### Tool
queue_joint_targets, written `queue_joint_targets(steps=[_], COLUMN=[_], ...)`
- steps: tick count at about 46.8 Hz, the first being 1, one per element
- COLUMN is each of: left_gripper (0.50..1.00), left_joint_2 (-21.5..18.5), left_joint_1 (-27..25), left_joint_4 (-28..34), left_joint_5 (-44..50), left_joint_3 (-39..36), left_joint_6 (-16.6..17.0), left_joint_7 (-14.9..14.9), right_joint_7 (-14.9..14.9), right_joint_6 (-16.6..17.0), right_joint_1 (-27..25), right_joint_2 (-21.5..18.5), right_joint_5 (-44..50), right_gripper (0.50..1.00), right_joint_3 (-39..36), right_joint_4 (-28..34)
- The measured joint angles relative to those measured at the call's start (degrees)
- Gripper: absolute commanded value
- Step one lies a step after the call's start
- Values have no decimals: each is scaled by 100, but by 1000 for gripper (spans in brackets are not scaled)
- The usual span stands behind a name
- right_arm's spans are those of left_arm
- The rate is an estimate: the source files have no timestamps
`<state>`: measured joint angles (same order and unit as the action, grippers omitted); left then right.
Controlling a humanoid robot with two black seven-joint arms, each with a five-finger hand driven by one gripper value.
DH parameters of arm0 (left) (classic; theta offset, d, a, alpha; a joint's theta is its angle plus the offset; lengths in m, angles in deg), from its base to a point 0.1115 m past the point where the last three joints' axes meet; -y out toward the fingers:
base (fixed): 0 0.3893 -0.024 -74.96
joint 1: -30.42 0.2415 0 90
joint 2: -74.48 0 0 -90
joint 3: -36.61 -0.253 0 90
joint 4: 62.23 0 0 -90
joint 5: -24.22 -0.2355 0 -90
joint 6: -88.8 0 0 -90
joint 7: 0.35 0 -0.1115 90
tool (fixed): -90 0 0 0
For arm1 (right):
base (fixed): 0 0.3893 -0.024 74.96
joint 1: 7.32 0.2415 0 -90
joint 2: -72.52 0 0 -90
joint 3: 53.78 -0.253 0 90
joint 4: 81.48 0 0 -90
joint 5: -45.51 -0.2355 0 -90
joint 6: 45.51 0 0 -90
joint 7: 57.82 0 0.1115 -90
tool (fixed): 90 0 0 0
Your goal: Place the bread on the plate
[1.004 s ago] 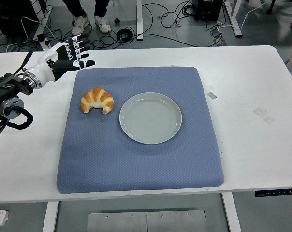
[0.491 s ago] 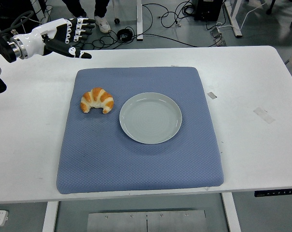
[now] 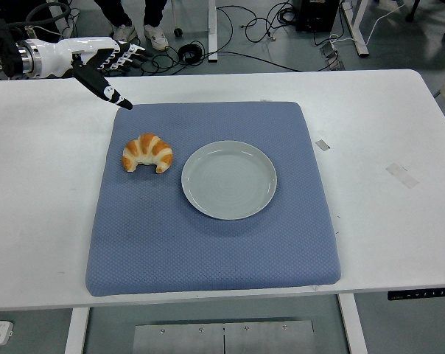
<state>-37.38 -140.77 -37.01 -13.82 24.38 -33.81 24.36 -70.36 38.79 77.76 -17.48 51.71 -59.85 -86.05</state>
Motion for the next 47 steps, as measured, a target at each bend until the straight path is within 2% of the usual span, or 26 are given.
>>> queue_joint_targets(steps=[9,21,38,47], left_gripper=[963,955,942,933], left_joint_2=[140,294,351,572], left_joint_1=[-36,414,803,947], left_joint_4=[1,1,-18,-20], left_joint_5=[-212,-381,-325,-267], left_joint_3=[-322,-352,-333,-246], left_joint_6=[9,103,487,689], left_joint_7=[2,1,-1,8], right_joint_7=[-1,2,5,4], right_joint_6=[-1,-1,-2,-2], right_joint_1=[1,1,-4,-16], right_joint_2=[0,0,0,0], right_joint_5=[-2,-1,4,4], right_gripper=[1000,1000,1000,1000], right_joint_3=[0,0,1,3], right_joint_4=[0,0,4,9])
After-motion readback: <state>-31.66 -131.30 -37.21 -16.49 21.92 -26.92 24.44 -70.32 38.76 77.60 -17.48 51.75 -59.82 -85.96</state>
